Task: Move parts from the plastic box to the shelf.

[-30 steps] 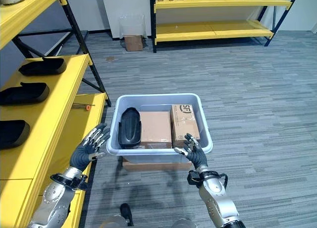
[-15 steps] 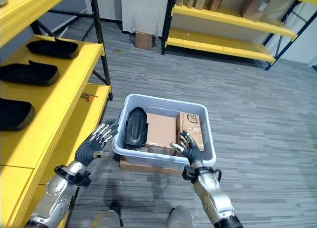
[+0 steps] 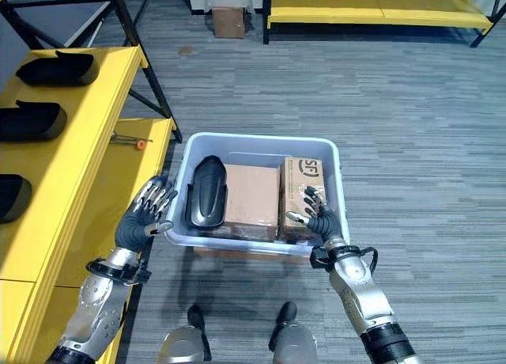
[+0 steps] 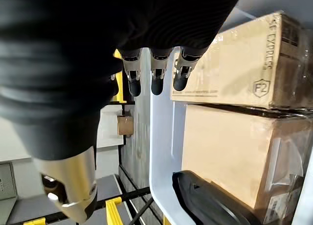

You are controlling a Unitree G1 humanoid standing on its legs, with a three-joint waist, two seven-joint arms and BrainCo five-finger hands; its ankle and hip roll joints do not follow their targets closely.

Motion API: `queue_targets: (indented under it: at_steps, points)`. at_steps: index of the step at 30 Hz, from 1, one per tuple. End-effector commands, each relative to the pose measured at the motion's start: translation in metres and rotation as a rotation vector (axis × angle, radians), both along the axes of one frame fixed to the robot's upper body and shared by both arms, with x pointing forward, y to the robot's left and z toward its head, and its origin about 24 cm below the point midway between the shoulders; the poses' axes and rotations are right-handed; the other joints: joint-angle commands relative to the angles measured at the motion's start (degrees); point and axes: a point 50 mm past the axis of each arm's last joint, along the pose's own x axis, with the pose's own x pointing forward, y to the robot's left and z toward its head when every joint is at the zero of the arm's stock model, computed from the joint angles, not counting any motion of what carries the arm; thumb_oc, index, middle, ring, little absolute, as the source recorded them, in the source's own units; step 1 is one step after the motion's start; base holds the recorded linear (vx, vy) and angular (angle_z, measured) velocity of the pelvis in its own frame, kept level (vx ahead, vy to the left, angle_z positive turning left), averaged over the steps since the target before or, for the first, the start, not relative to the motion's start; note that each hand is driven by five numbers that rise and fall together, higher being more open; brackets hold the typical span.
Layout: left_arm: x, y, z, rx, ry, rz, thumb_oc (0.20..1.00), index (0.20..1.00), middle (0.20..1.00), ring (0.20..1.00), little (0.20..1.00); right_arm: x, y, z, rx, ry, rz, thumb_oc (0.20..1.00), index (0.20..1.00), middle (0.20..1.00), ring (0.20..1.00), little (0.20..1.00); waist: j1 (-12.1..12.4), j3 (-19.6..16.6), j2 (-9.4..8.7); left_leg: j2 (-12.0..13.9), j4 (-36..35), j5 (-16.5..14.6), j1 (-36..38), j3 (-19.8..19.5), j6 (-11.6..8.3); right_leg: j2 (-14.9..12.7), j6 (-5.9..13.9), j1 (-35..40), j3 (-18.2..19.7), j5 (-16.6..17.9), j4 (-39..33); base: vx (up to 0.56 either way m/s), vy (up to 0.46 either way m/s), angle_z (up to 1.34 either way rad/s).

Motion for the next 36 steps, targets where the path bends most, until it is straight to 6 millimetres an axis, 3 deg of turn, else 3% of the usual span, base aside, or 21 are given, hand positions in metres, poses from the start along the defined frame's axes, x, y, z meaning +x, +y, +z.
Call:
queue_targets:
  at_steps: [1,5,6,8,12,17,18,20,25,30,35,36]
  points:
    - [-0.003,-0.006,0.027,0.01,-0.12,-0.078,1.0,1.0,1.0,1.0,1.0,0.017,0.02,0.035,0.036,-0.203,0.037,1.0,1.0,1.0,1.0,1.0,2.6,0.3,-1.77,2.1,1.9,1.5,-2.5,-2.8,-0.1,-5.9,5.81,-0.3,2.9,2.5,1.0,-0.01,0.038,0.21]
    - [0.002,-0.012,0.041,0.004,-0.174,-0.11,1.0,1.0,1.0,1.0,1.0,0.04,0.022,0.057,0.029,-0.253,-0.012,1.0,1.0,1.0,1.0,1.0,4.0,3.3,-0.93,1.6,3.9,1.0,-5.8,-4.7,0.07,-6.8,5.82,-2.8,2.9,2.0,3.4,-0.08,0.025,0.26]
    - [0.009,-0.019,0.057,-0.013,-0.241,-0.122,1.0,1.0,1.0,1.0,1.0,0.063,0.024,0.082,0.017,-0.303,-0.062,1.0,1.0,1.0,1.0,1.0,5.0,6.1,-0.4,1.7,6.1,1.0,-9.3,-6.2,0.02,-7.3,5.46,-5.8,3.0,1.4,6.1,-0.22,0.036,0.39]
    - [0.015,-0.026,0.077,-0.043,-0.32,-0.134,1.0,1.0,1.0,1.0,1.0,0.087,0.03,0.114,-0.015,-0.37,-0.083,1.0,1.0,1.0,1.0,1.0,6.1,9.1,0.2,1.6,7.9,1.0,-13.2,-7.6,-0.04,-7.7,4.83,-9.1,3.2,0.6,9.0,-0.24,0.025,0.37]
    - [0.018,-0.031,0.099,-0.024,-0.421,-0.079,1.0,1.0,1.0,1.0,1.0,0.108,0.024,0.142,-0.071,-0.413,-0.12,1.0,1.0,1.0,1.0,1.0,8.2,11.4,0.19,0.9,10.7,0.9,-18.9,-9.4,0.3,-7.9,4.01,-13.5,2.5,-0.4,12.3,-0.09,-0.034,0.2]
    - [0.021,-0.039,0.104,-0.033,-0.413,-0.092,1.0,1.0,1.0,1.0,1.0,0.121,0.01,0.141,-0.109,-0.358,-0.342,1.0,1.0,1.0,1.0,1.0,9.1,11.4,-0.07,0.5,13.8,0.3,-26.0,-10.7,0.77,-7.7,3.27,-19.9,3.3,-1.4,15.4,-0.03,0.003,0.15]
    - [0.024,-0.038,0.103,-0.167,-0.354,-0.149,1.0,1.0,1.0,1.0,1.0,0.124,0.003,0.14,-0.062,-0.319,-0.389,1.0,1.0,1.0,1.0,1.0,9.1,11.4,0.13,0.3,14.3,0.3,-27.6,-10.6,0.96,-7.6,3.18,-21.4,3.7,-1.4,15.8,-0.04,0.053,-0.02]
    - [0.025,-0.036,0.104,-0.245,-0.348,-0.142,1.0,1.0,1.0,1.0,1.0,0.125,-0.002,0.133,-0.021,-0.273,-0.435,1.0,1.0,1.0,1.0,1.0,8.7,11.4,0.26,-0.1,14.6,0.1,-29.6,-10.5,1.25,-7.3,3.29,-23.5,4.4,-1.4,16.0,-0.06,0.068,-0.11]
    - [0.027,-0.044,0.109,-0.25,-0.371,-0.14,1.0,1.0,1.0,1.0,1.0,0.126,-0.005,0.126,0.015,-0.233,-0.497,1.0,1.0,1.0,1.0,1.0,8.2,11.4,0.22,-0.2,15.6,0.1,-32.8,-10.3,1.6,-6.7,3.09,-26.4,5.0,-1.2,16.3,-0.04,0.02,-0.05]
    - [0.027,-0.047,0.116,-0.306,-0.39,-0.186,1.0,1.0,1.0,1.0,1.0,0.128,0.001,0.13,-0.086,-0.244,-0.467,1.0,1.0,1.0,1.0,1.0,7.9,11.4,0.35,-0.1,16.2,0.4,-35.4,-10.1,1.76,-6.2,2.96,-28.7,5.3,-1.0,16.7,-0.02,0.014,-0.07]
    - [0.031,-0.05,0.12,-0.311,-0.378,-0.193,1.0,1.0,1.0,1.0,1.0,0.134,0.005,0.151,-0.112,-0.322,-0.461,1.0,1.0,1.0,1.0,1.0,8.5,11.4,0.59,-0.3,16.8,0.7,-37.5,-10.5,1.9,-5.9,2.69,-30.0,5.0,-1.1,17.1,0.0,-0.003,-0.01]
    - [0.031,-0.05,0.121,-0.311,-0.374,-0.192,1.0,1.0,1.0,1.0,1.0,0.134,0.011,0.17,-0.056,-0.421,-0.45,1.0,1.0,1.0,1.0,1.0,8.9,11.4,0.82,-0.4,16.8,0.9,-38.2,-10.6,1.95,-5.9,2.59,-30.5,4.7,-1.3,17.5,0.0,0.0,0.0]
